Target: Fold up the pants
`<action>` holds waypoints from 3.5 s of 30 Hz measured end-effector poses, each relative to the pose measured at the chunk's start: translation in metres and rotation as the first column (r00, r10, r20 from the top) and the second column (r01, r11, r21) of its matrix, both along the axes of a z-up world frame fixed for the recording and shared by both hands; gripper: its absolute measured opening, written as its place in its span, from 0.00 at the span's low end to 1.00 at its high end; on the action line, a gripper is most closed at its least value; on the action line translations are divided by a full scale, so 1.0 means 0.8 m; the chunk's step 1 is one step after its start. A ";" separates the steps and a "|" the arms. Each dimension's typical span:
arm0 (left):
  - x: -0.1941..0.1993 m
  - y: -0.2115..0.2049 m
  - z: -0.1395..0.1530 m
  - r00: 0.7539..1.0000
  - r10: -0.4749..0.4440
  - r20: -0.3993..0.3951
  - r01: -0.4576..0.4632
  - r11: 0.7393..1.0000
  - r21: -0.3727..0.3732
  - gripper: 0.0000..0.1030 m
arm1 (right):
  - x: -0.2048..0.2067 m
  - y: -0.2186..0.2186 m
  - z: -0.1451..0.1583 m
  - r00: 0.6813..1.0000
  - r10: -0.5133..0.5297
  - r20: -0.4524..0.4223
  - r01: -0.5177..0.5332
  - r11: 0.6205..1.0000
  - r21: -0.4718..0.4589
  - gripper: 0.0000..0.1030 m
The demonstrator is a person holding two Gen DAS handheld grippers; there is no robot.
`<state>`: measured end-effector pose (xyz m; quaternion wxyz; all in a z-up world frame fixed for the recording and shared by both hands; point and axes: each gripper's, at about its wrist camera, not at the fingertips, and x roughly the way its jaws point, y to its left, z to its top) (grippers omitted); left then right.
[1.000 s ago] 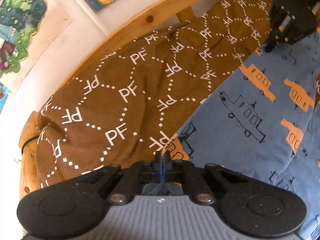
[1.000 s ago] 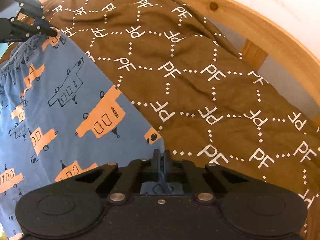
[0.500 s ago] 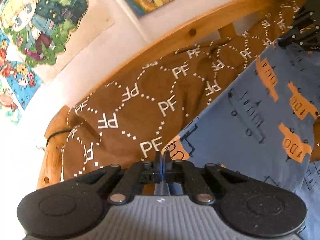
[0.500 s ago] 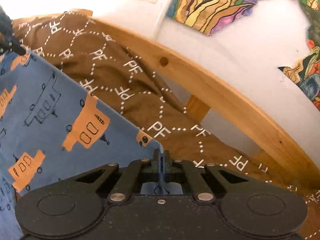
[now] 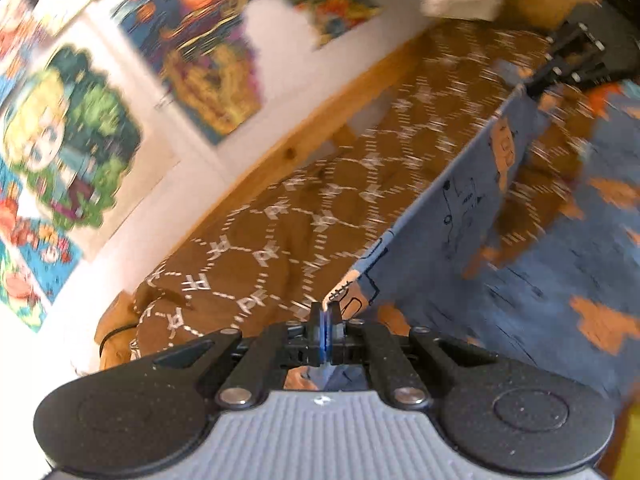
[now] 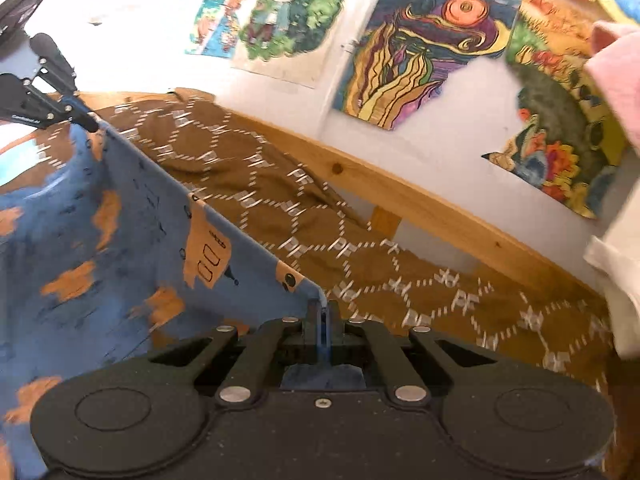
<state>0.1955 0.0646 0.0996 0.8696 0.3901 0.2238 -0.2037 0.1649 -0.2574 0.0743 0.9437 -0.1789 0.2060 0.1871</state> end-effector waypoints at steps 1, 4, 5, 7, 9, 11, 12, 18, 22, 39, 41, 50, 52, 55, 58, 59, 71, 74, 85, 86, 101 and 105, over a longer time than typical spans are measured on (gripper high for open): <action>-0.014 0.000 -0.007 1.000 -0.017 -0.001 0.017 1.000 0.016 0.01 | -0.017 0.001 -0.005 1.000 -0.006 -0.016 0.006 1.000 0.011 0.00; -0.049 -0.001 -0.036 0.999 -0.041 -0.011 0.042 0.997 0.066 0.01 | -0.064 0.012 -0.026 0.999 -0.010 -0.037 0.009 1.000 -0.027 0.00; -0.060 -0.001 -0.048 0.999 -0.041 -0.021 0.042 0.996 0.079 0.01 | -0.076 0.015 -0.034 0.999 -0.009 -0.049 0.007 0.999 -0.033 0.00; -0.077 0.000 -0.070 0.998 -0.035 -0.042 0.040 0.993 0.107 0.01 | -0.098 0.023 -0.055 0.996 -0.010 -0.093 0.007 0.999 -0.032 0.00; -0.092 0.000 -0.088 0.998 -0.020 -0.057 0.028 0.991 0.128 0.01 | -0.115 0.031 -0.077 0.991 -0.008 -0.133 0.003 0.999 -0.033 0.00; -0.101 0.003 -0.105 0.998 -0.006 -0.069 0.016 0.990 0.139 0.01 | -0.127 0.038 -0.095 0.988 -0.005 -0.155 -0.001 0.999 -0.042 0.00; -0.105 0.004 -0.111 0.997 -0.004 -0.071 0.015 0.988 0.152 0.01 | -0.133 0.042 -0.104 0.986 -0.005 -0.166 -0.003 0.999 -0.045 0.00; -0.124 0.010 -0.133 0.996 0.005 -0.086 0.012 0.981 0.192 0.01 | -0.151 0.042 -0.120 0.983 -0.049 -0.179 0.051 0.999 0.008 0.00; -0.127 0.015 -0.129 0.995 0.005 -0.098 0.014 0.981 0.191 0.01 | -0.160 0.046 -0.116 0.986 -0.043 -0.162 0.040 0.999 -0.022 0.00; -0.126 0.018 -0.144 0.993 -0.049 -0.105 0.075 0.962 0.263 0.01 | -0.182 0.054 -0.135 0.982 -0.045 -0.181 0.032 0.997 -0.076 0.00; -0.127 0.019 -0.143 0.993 -0.050 -0.107 0.077 0.963 0.259 0.00 | -0.185 0.056 -0.133 0.984 -0.034 -0.178 0.018 0.996 -0.091 0.00; -0.125 0.022 -0.144 0.991 -0.063 -0.116 0.093 0.958 0.271 0.01 | -0.196 0.063 -0.130 0.978 0.006 -0.207 -0.035 0.990 -0.137 0.00; -0.124 0.023 -0.144 0.990 -0.068 -0.125 0.100 0.957 0.272 0.01 | -0.197 0.063 -0.131 0.977 0.006 -0.215 -0.036 0.990 -0.137 0.00; -0.121 0.023 -0.146 0.986 -0.079 -0.148 0.119 0.951 0.284 0.01 | -0.191 0.063 -0.138 0.969 -0.001 -0.247 -0.034 0.990 -0.137 0.00; -0.117 0.022 -0.144 0.986 -0.074 -0.151 0.113 0.956 0.271 0.04 | -0.183 0.062 -0.139 0.967 -0.018 -0.253 -0.013 0.993 -0.119 0.01; -0.115 0.022 -0.141 0.985 -0.065 -0.157 0.104 0.961 0.258 0.07 | -0.184 0.061 -0.137 0.968 -0.018 -0.249 -0.010 0.994 -0.112 0.03; -0.099 -0.055 -0.081 0.984 -0.037 -0.177 -0.005 0.973 -0.229 0.98 | -0.186 -0.048 -0.088 0.926 -0.338 -0.169 0.357 0.929 0.098 0.99; -0.080 -0.105 -0.084 0.968 -0.050 -0.246 -0.055 0.914 -0.401 1.00 | -0.177 -0.086 -0.082 0.893 -0.414 -0.177 0.440 0.885 0.148 0.99; -0.035 -0.211 -0.161 0.785 -0.265 -0.560 -0.328 0.590 -0.738 0.99 | -0.121 -0.153 -0.048 0.905 -0.372 -0.207 0.415 0.880 0.232 0.99; -0.035 -0.214 -0.166 0.781 -0.272 -0.562 -0.330 0.584 -0.742 0.99 | -0.116 -0.154 -0.045 0.911 -0.352 -0.216 0.399 0.885 0.241 0.99; -0.022 -0.239 -0.208 0.717 -0.333 -0.612 -0.346 0.592 -0.728 0.19 | 0.019 -0.106 -0.056 0.898 -0.125 -0.422 0.232 0.949 0.214 0.49; -0.016 -0.231 -0.214 0.700 -0.336 -0.630 -0.383 0.568 -0.729 0.11 | 0.051 -0.074 -0.063 0.890 -0.149 -0.432 0.230 0.963 0.142 0.48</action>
